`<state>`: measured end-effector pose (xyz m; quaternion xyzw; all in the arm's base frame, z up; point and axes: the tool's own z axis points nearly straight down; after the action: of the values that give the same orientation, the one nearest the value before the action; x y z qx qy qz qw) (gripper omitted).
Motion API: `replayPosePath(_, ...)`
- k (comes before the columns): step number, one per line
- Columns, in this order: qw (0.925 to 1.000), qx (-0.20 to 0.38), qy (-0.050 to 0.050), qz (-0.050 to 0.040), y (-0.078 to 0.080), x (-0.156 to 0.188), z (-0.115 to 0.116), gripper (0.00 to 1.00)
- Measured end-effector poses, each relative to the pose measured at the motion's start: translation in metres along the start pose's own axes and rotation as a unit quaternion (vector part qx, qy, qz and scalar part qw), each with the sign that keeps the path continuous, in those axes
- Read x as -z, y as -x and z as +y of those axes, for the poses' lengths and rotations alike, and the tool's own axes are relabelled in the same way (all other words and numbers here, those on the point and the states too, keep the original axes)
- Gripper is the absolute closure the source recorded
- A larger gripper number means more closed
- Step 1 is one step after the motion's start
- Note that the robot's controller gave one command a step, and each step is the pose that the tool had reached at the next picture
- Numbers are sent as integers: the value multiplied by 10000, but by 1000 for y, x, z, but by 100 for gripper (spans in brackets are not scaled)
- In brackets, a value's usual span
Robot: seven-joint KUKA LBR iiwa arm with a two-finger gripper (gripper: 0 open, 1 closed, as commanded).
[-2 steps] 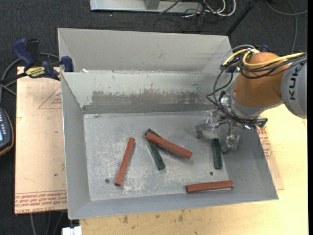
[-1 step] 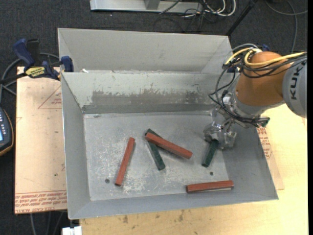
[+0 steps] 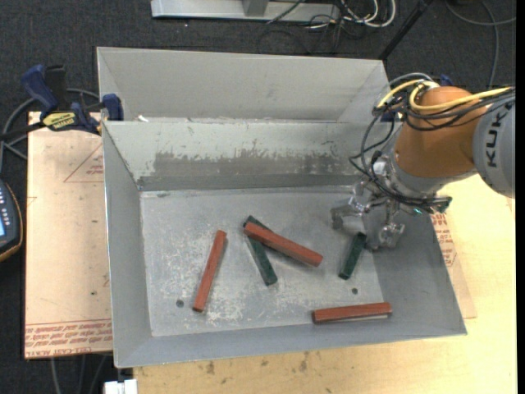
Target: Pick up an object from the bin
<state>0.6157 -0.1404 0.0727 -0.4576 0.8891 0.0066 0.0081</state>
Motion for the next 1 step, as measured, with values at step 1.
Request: replayPosePath(1,10000,0,2,4,0,0,0,0)
